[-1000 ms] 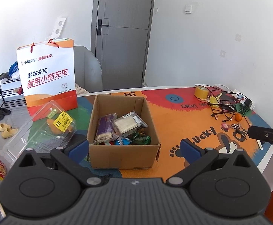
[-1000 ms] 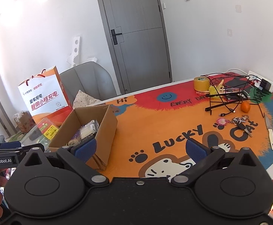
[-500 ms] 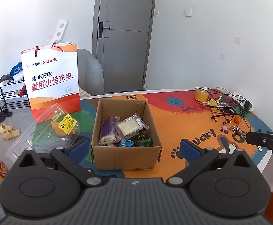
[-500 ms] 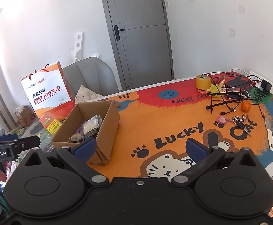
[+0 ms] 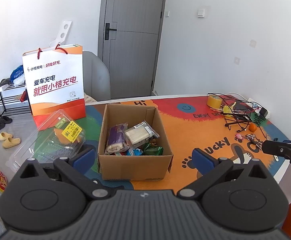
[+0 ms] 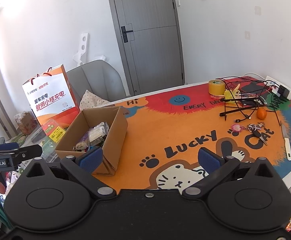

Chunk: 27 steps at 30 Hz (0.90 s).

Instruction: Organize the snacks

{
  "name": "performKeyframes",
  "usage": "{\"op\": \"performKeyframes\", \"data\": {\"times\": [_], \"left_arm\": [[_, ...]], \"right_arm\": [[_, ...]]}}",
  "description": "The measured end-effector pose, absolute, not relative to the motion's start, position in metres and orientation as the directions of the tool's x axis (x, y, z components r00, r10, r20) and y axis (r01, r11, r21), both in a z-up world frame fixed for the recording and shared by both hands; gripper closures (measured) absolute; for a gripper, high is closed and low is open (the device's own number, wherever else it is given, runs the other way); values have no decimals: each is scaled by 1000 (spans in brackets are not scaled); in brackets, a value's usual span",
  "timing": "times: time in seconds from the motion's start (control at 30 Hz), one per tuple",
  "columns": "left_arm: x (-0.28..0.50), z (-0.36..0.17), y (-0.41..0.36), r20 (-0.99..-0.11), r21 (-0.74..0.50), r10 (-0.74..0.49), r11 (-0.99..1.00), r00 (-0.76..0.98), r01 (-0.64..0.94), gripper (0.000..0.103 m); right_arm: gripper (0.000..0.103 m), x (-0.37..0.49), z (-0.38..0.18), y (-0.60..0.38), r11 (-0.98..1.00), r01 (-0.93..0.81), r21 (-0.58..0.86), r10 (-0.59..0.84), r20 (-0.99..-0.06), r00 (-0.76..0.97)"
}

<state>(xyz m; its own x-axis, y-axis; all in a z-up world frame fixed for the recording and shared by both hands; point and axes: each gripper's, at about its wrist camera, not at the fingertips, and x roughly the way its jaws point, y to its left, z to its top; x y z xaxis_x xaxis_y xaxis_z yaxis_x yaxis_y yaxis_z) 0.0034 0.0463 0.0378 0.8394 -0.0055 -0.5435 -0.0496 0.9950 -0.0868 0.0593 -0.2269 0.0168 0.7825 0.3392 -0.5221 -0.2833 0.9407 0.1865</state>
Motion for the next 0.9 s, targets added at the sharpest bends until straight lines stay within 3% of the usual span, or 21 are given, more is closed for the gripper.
{"op": "performKeyframes", "data": {"times": [0.9], "left_arm": [[4, 38, 46, -541, -89, -8, 995, 841, -48, 0]], "right_arm": [[0, 58, 14, -225, 941, -285, 184, 339, -532, 776]]}}
